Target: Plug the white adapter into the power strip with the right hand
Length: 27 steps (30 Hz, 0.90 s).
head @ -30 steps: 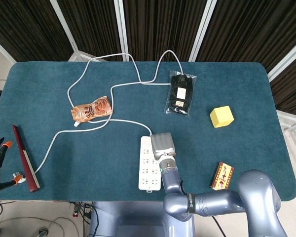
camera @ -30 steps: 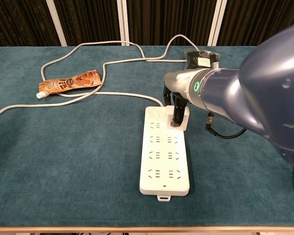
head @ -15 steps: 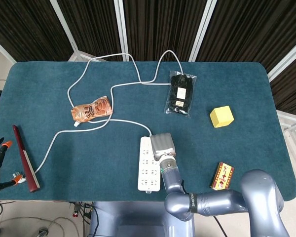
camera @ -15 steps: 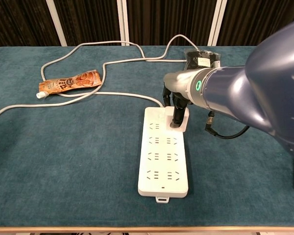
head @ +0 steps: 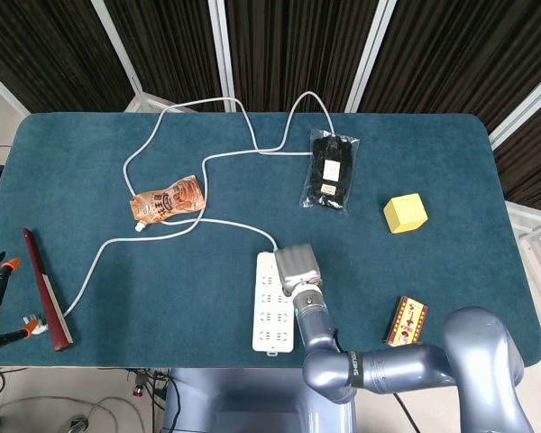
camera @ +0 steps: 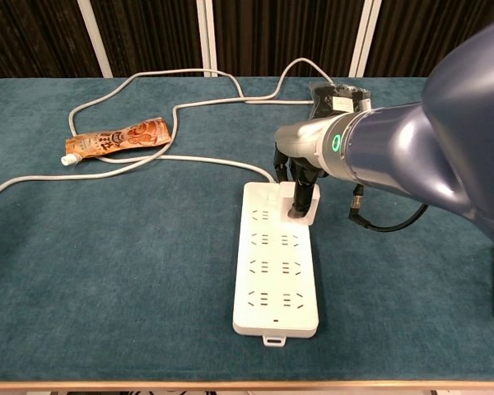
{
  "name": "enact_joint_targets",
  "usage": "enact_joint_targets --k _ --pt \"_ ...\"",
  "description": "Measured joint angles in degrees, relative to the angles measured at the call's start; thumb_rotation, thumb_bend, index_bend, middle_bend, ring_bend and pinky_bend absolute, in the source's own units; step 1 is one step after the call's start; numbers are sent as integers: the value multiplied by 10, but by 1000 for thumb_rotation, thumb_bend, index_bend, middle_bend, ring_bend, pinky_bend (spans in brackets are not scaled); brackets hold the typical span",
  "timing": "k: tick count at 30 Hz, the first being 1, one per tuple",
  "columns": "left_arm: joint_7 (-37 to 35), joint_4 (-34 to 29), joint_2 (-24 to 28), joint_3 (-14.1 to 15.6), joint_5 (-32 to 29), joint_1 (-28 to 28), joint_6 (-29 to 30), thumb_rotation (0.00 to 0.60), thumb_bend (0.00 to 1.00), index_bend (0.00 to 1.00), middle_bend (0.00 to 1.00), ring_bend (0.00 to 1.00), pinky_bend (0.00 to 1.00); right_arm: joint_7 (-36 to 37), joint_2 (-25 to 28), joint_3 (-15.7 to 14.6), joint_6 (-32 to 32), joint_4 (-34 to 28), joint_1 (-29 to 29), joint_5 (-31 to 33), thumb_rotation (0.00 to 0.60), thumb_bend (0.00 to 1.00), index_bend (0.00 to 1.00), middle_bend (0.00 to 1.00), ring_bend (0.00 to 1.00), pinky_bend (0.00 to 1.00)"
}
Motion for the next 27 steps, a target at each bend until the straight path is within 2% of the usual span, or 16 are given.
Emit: enact_joint_targets --k 7,12,20,27 --pt "3 0 -1 1 0 -1 -1 600 100 127 0 0 0 1 10 3 2 -10 1 1 600 422 460 424 1000 1000" --pt "5 -1 -1 1 1 0 0 600 100 128 0 0 0 -2 18 3 3 -23 2 4 600 361 410 360 1000 1000" --pt "5 -1 -1 1 0 0 0 600 100 131 0 0 0 -10 36 2 2 -46 7 15 600 359 318 301 1000 1000" --pt "4 -1 -1 1 1 0 2 600 100 131 0 0 0 5 70 9 6 -74 0 12 600 359 315 291 1000 1000"
